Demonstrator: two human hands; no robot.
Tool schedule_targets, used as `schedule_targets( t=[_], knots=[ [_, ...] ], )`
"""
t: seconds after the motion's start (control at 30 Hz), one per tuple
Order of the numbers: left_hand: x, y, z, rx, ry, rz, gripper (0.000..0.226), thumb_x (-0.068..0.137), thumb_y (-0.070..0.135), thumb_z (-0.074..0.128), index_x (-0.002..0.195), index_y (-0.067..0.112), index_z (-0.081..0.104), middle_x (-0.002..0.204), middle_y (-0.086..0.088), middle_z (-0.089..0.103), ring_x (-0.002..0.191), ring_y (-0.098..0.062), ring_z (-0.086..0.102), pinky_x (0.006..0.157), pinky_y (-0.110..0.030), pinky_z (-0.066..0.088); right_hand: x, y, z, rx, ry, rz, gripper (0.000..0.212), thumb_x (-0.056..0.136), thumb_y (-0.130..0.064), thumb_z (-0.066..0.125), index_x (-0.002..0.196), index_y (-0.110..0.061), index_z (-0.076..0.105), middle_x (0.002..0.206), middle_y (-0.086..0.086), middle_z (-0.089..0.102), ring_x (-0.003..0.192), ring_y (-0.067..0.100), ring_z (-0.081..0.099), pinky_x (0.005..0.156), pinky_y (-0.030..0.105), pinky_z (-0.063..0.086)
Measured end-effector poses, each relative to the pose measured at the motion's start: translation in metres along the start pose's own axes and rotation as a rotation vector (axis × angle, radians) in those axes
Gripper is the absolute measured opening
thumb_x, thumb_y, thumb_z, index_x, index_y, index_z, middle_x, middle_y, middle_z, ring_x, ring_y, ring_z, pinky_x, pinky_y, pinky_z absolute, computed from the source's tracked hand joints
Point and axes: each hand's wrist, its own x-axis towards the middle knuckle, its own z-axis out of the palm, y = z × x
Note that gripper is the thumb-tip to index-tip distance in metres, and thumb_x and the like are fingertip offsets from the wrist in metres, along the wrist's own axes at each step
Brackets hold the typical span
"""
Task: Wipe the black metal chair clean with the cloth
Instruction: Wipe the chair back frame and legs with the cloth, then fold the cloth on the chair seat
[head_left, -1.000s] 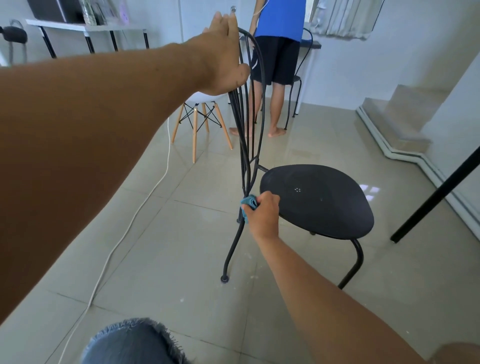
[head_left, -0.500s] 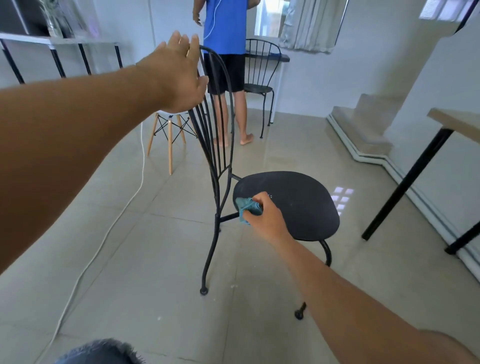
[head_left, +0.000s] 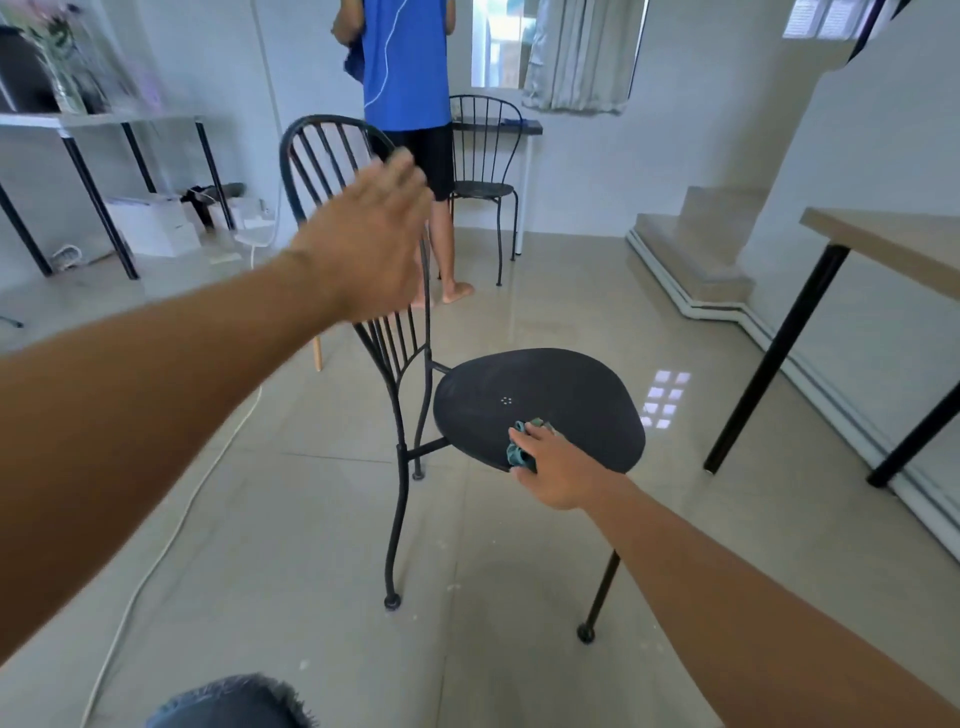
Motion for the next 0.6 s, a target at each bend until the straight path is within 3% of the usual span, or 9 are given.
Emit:
schedule_targets(
  t=[0.07,0.17,0.23,0.3,0.37,0.5,0.6],
  knots=[
    [-0.004,0.048,0.017,-0.243,-0.025,0.088,0.07,0.102,0.035,0.035,0.165,0.006,0.026,0.171,-0.024,0.023,0.158,-0.041,0.03,0.128,-0.052,0.029,-0.003,0.003,0.004,-0.008,0.023,-0.002,0.063,0.114,-0.049,0.036,0.172,-0.029,0.021,0.179,-0.004,0.015,0.166,0.025,0.013,0.131,0.056,0.02],
    [-0.007,0.113,0.066,-0.441,-0.22,0.096,0.061,0.106,0.032,0.041,0.159,0.004,0.033,0.163,-0.022,0.036,0.153,-0.039,0.038,0.125,-0.05,0.036,0.0,0.015,0.008,-0.04,0.064,-0.006,0.058,0.116,-0.043,0.028,0.172,-0.03,0.019,0.179,-0.003,0.016,0.165,0.024,0.016,0.131,0.055,0.019],
    [-0.01,0.147,0.103,-0.494,-0.373,0.069,0.065,0.11,0.036,0.035,0.163,0.001,0.027,0.167,-0.022,0.03,0.157,-0.039,0.03,0.127,-0.049,0.031,0.009,0.028,0.01,-0.06,0.073,-0.009,0.057,0.117,-0.038,0.026,0.172,-0.027,0.016,0.178,-0.001,0.015,0.165,0.026,0.015,0.132,0.052,0.019],
    [-0.014,0.172,0.142,-0.492,-0.509,0.061,0.07,0.113,0.038,0.026,0.169,-0.001,0.009,0.178,-0.021,0.008,0.165,-0.037,0.006,0.133,-0.049,0.017,0.025,0.042,0.007,-0.067,0.09,0.007,0.057,0.118,-0.035,0.024,0.173,-0.025,0.014,0.179,0.0,0.013,0.166,0.026,0.011,0.132,0.049,0.018],
    [-0.019,0.185,0.176,-0.519,-0.605,0.031,0.069,0.115,0.037,0.022,0.17,0.0,0.001,0.179,-0.018,-0.003,0.166,-0.033,-0.004,0.135,-0.048,0.01,0.048,0.052,-0.001,-0.056,0.112,0.041,0.057,0.118,-0.034,0.024,0.173,-0.023,0.012,0.18,0.001,0.009,0.167,0.027,0.005,0.133,0.047,0.016],
    [-0.023,0.188,0.223,-0.601,-0.659,-0.002,0.065,0.116,0.032,0.02,0.171,0.003,0.0,0.18,-0.014,-0.006,0.167,-0.028,-0.002,0.135,-0.044,0.01,0.096,0.053,-0.016,0.019,0.132,0.039,0.056,0.118,-0.03,0.027,0.173,-0.021,0.016,0.181,0.002,0.007,0.168,0.025,0.001,0.133,0.044,0.015],
    [-0.013,0.182,0.239,-0.614,-0.597,0.009,0.06,0.116,0.031,0.022,0.17,0.004,0.017,0.178,-0.015,0.013,0.166,-0.03,0.012,0.133,-0.045,0.018,0.108,0.048,-0.019,0.108,0.131,-0.059,0.055,0.116,-0.036,0.041,0.17,-0.033,0.029,0.18,-0.007,0.015,0.167,0.015,0.01,0.132,0.04,0.015]
  ],
)
